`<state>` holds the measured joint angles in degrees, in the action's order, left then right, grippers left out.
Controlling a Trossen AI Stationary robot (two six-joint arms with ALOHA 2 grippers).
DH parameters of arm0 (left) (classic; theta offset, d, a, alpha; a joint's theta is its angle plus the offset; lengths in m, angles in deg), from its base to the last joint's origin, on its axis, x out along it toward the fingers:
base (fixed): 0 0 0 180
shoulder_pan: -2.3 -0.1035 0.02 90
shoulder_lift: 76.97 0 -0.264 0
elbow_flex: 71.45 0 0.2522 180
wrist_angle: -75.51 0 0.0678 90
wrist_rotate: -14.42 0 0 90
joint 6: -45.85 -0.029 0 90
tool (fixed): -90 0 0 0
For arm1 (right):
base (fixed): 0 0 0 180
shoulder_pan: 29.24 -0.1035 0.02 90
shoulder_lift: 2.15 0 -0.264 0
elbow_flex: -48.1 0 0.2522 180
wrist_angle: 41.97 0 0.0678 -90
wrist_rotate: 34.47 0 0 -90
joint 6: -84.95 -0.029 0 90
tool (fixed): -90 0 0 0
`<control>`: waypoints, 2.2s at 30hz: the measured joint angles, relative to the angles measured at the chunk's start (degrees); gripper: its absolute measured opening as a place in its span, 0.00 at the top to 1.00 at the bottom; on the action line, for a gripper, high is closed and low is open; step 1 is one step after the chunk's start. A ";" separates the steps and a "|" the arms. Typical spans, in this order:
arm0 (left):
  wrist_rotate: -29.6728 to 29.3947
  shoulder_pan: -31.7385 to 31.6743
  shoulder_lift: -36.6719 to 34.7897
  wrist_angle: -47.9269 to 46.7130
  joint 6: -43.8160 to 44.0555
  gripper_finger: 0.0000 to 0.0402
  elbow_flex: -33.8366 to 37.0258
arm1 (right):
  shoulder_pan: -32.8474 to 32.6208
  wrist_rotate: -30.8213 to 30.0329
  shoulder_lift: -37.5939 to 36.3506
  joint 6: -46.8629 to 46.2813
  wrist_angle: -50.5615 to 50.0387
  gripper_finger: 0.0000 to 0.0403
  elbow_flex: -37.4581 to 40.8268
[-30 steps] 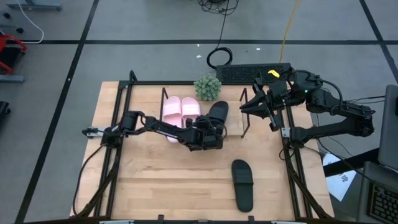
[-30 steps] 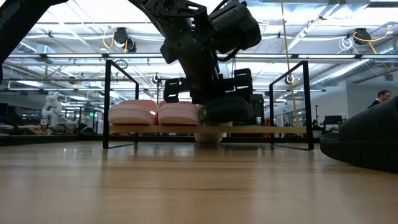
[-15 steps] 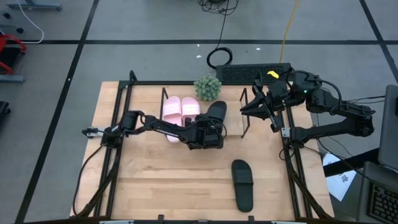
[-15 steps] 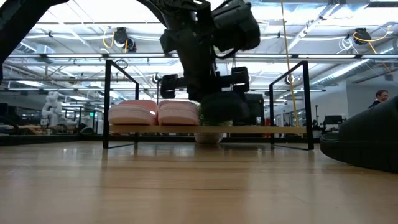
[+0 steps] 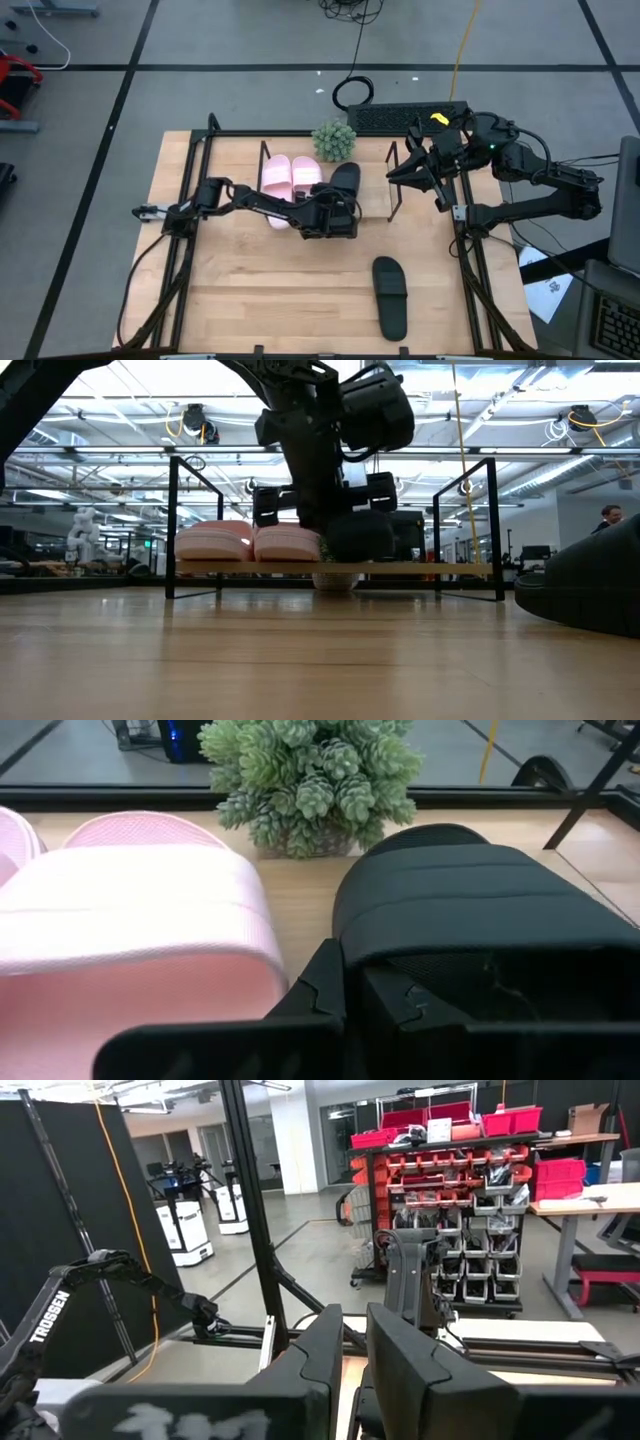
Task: Pick and place slides into the shelf
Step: Put the left black slipper on the shelf
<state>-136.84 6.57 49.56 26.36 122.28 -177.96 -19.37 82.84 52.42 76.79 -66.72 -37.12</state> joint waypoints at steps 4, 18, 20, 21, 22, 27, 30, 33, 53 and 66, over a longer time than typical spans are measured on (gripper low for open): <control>1.55 -0.55 0.01 -1.11 0.84 1.00 0.00 | 0.00 0.00 0.00 -0.15 -0.05 0.89 0.00; 4.02 -0.95 -0.06 1.41 -0.96 0.97 -0.04 | 0.00 0.01 0.00 -0.16 -0.19 0.89 0.00; 4.11 -0.95 -0.06 2.09 -1.55 0.95 -0.04 | 0.00 0.02 0.00 -0.17 -0.21 0.89 0.00; 4.17 -0.95 -0.06 2.23 -1.56 0.94 -0.04 | 0.00 0.04 0.00 -0.17 -0.23 0.89 0.00; 4.19 -0.95 -0.06 2.33 -1.60 0.94 -0.03 | 0.00 0.25 0.00 -0.15 -0.23 0.89 0.00; 4.53 -0.95 -0.04 2.53 -1.60 0.90 0.00 | -0.02 1.55 -0.02 -0.17 -0.25 0.89 0.00; 4.84 -0.95 0.02 2.61 -1.58 0.87 0.02 | -0.02 1.53 -0.02 -0.17 -0.30 0.89 0.00; 5.15 -0.95 0.07 2.64 -1.53 0.84 0.07 | -0.02 1.53 -0.02 -0.17 -0.30 0.89 -0.02; 5.23 -0.60 -0.08 2.51 -1.77 0.64 -0.21 | -0.02 1.53 -0.02 -0.17 -0.40 0.89 -0.01; 3.68 1.10 -0.18 -0.85 -12.34 0.64 -8.52 | -0.02 1.53 -0.02 -1.63 -0.45 0.89 0.00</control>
<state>-133.15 7.67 49.38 25.51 109.94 -186.48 -19.39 84.37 52.40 75.15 -67.17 -37.12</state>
